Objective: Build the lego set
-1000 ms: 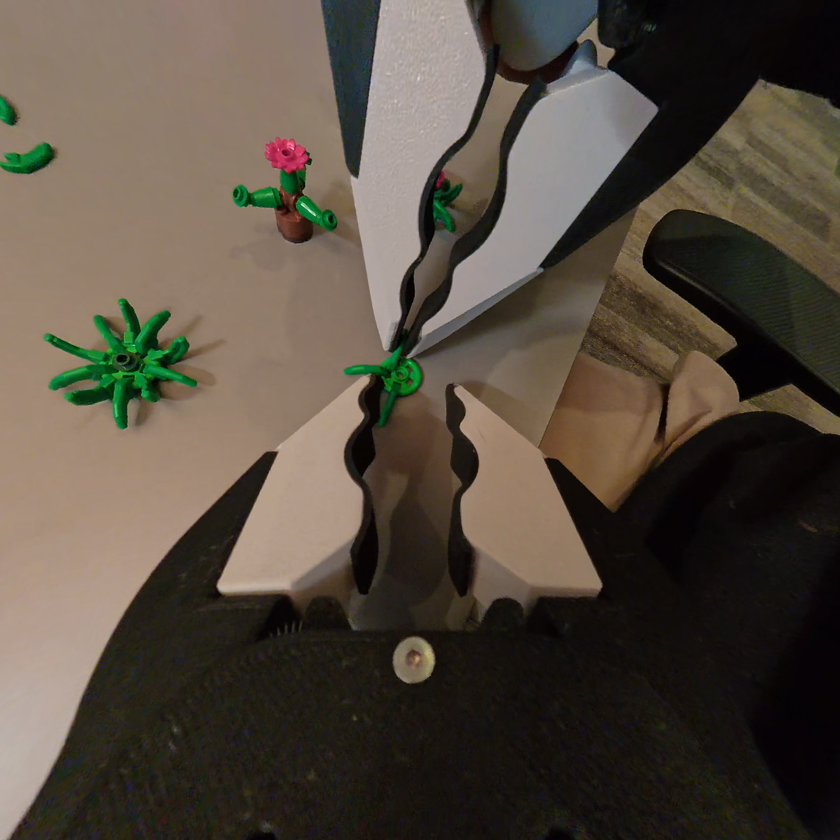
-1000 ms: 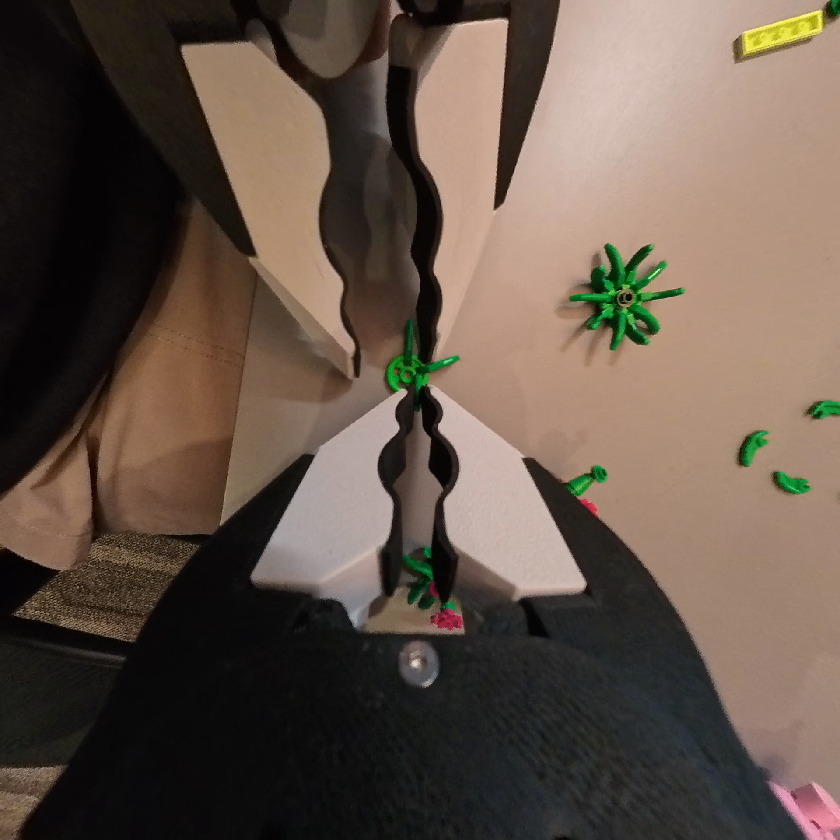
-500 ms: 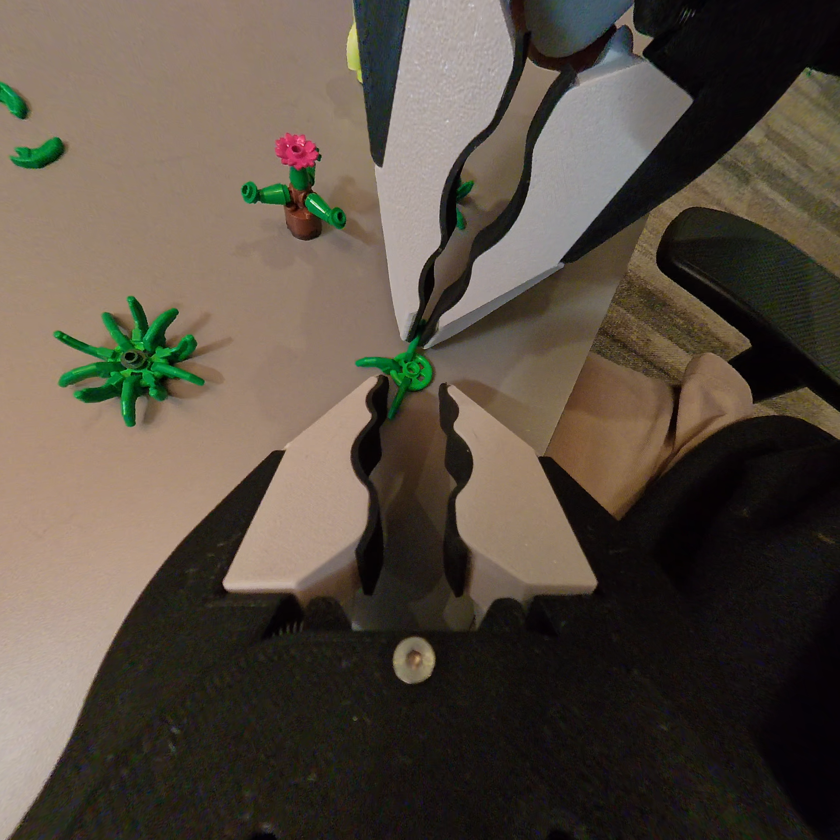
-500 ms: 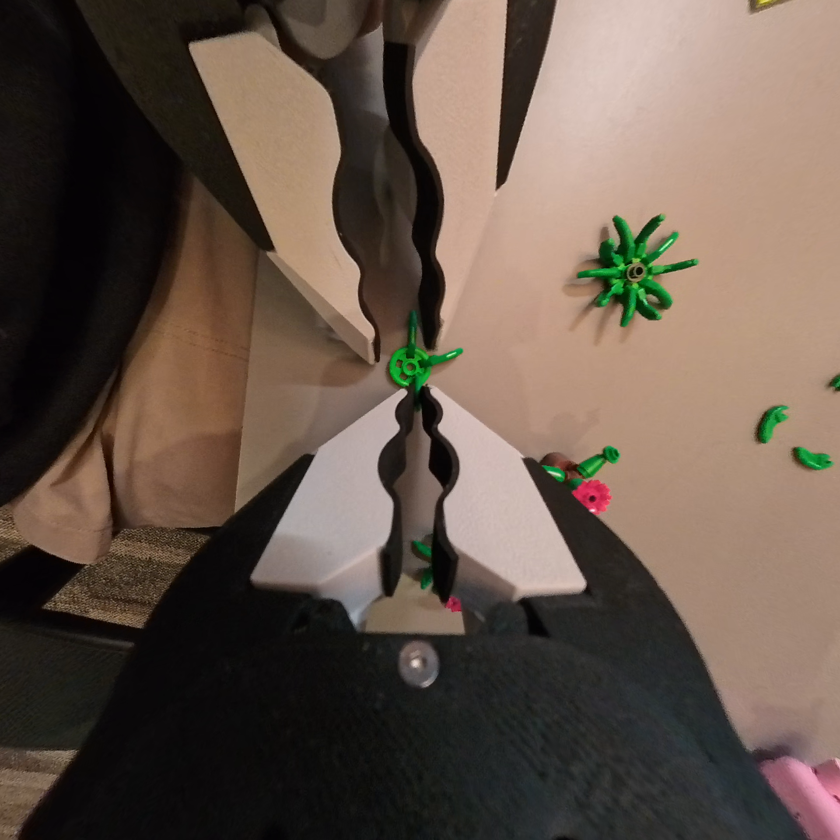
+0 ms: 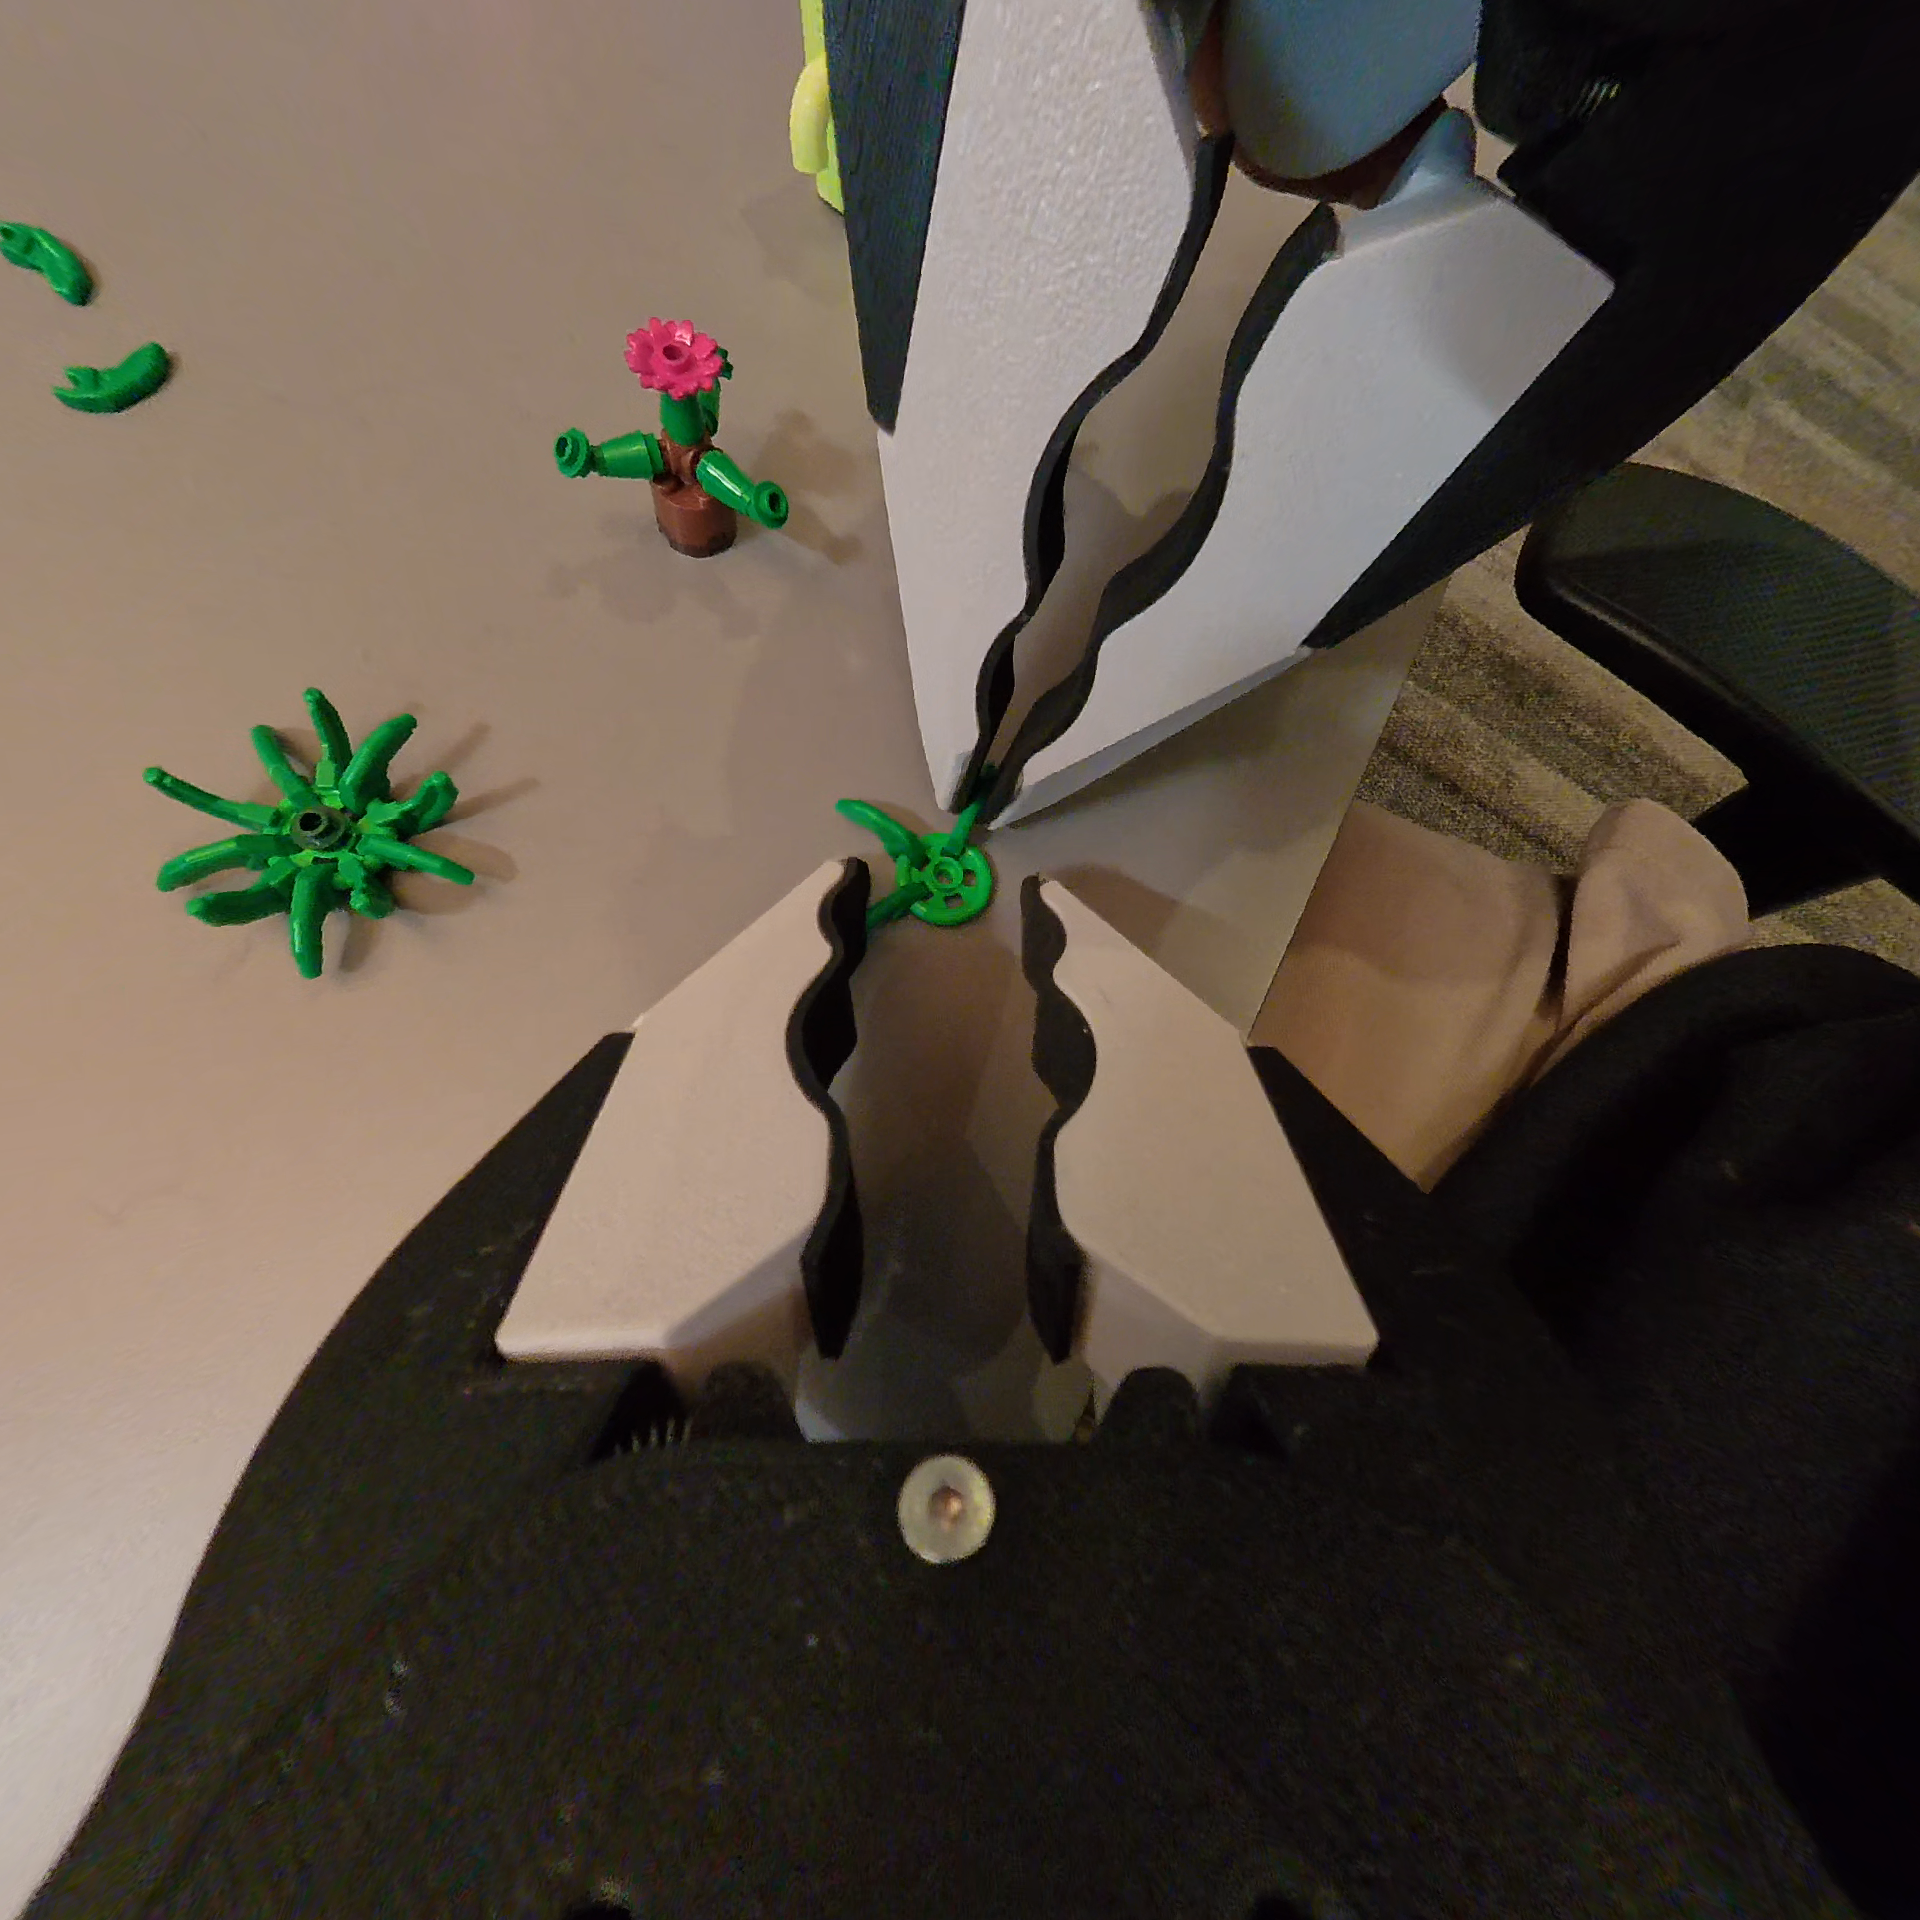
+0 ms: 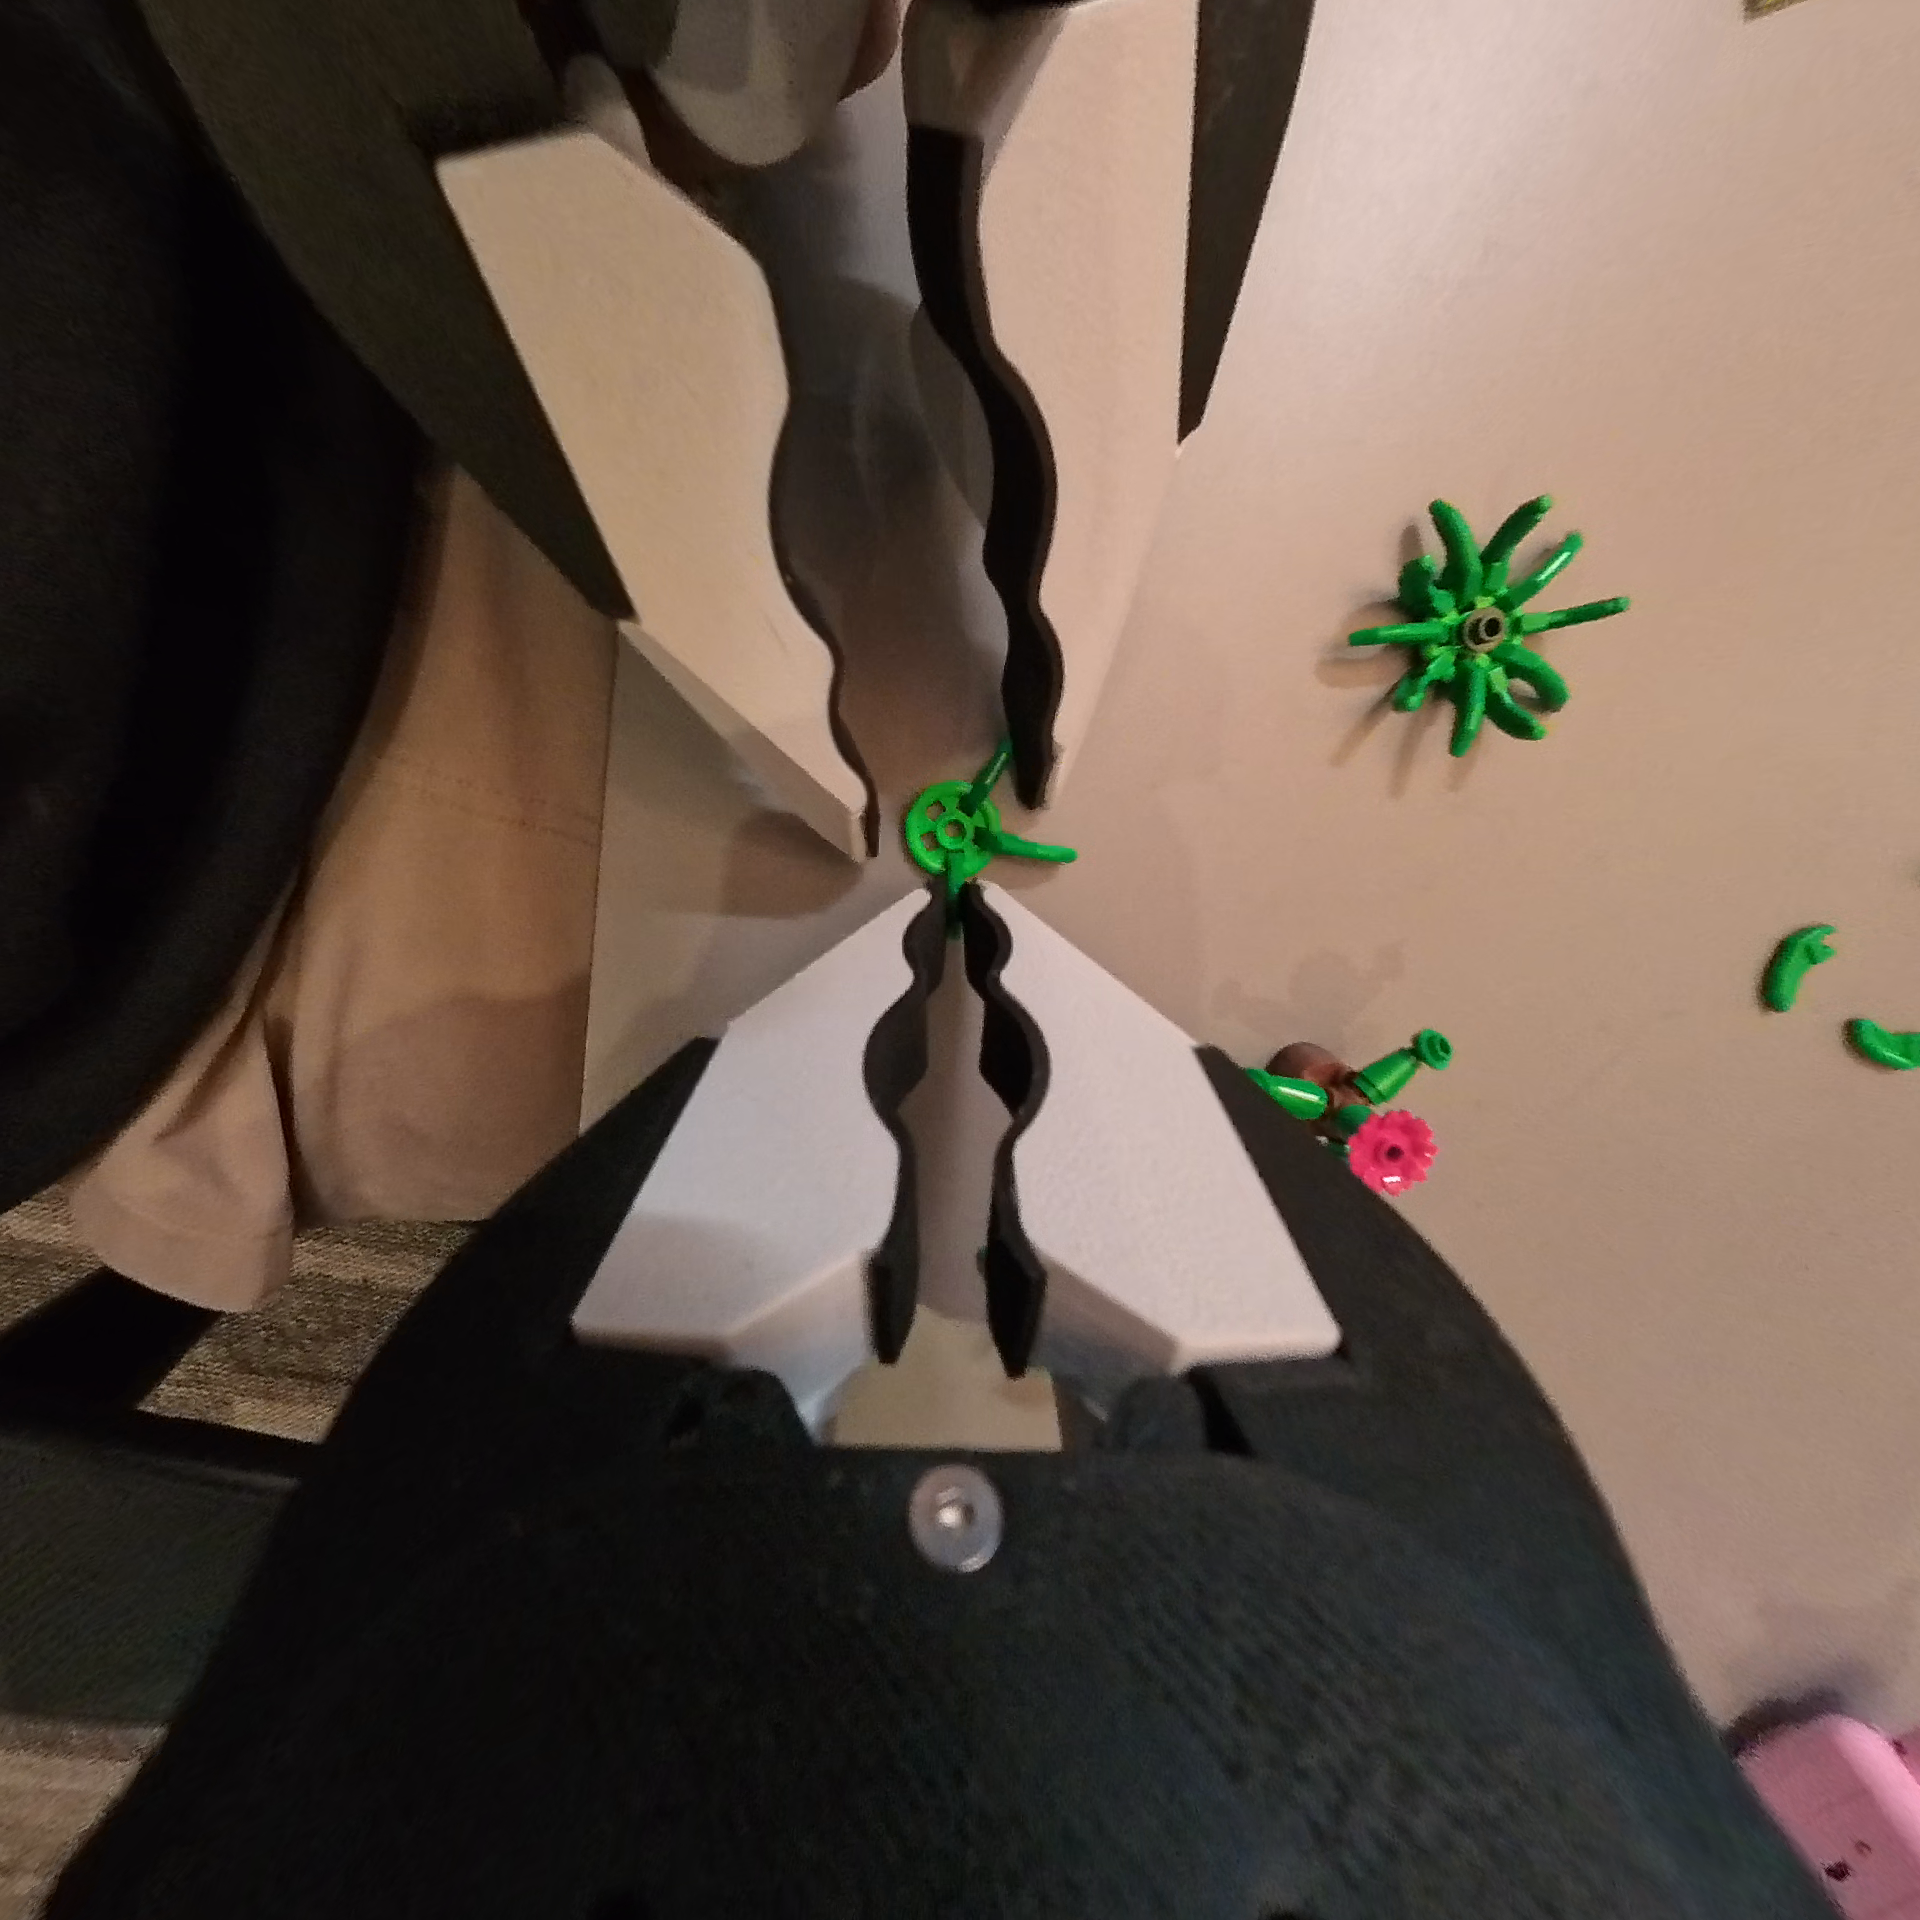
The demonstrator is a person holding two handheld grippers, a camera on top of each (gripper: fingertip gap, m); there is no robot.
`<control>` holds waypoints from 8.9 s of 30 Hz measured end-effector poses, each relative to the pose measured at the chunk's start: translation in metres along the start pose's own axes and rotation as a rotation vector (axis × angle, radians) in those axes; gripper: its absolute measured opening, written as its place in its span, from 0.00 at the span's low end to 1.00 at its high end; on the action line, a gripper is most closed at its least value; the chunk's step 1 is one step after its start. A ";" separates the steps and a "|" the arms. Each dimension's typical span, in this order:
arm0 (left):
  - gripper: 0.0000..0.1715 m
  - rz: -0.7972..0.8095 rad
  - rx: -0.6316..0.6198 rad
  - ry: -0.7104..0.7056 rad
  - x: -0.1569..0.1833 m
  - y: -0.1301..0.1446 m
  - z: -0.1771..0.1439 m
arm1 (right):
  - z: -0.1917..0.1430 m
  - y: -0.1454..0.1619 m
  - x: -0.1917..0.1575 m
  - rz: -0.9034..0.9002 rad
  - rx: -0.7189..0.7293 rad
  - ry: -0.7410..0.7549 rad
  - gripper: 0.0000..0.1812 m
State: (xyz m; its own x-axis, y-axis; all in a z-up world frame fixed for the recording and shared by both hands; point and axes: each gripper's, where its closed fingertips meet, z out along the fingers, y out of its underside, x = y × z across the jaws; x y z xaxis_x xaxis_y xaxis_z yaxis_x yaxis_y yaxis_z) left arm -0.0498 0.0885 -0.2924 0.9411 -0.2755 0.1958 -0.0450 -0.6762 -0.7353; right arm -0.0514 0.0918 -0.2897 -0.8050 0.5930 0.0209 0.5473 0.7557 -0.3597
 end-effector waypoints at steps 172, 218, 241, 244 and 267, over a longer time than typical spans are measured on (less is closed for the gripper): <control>0.00 -0.325 0.461 -0.226 -0.070 0.062 -0.251 | 0.009 -0.143 -0.091 0.280 0.669 -0.279 0.19; 0.06 -1.085 0.959 -0.905 0.269 0.467 -0.389 | 0.094 -0.168 -0.434 -0.112 0.337 -0.264 0.31; 0.09 -1.078 0.849 -1.227 0.447 0.359 -0.370 | 0.063 -0.149 -0.516 -0.484 0.592 -0.520 0.26; 0.09 -1.103 0.872 -1.227 0.450 0.341 -0.349 | 0.057 -0.151 -0.521 -0.502 0.650 -0.570 0.26; 0.09 -1.086 0.667 -1.338 0.422 0.269 -0.320 | -0.003 -0.163 -0.486 -0.464 0.928 -0.592 0.30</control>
State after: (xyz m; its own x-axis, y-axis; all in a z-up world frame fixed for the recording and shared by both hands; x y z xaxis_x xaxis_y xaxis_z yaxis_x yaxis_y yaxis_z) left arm 0.2281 -0.4285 -0.1993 0.0818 0.9283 0.3626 0.4990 0.2768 -0.8212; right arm 0.2515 -0.3187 -0.2382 -0.9959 -0.0880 -0.0191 -0.0016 0.2301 -0.9732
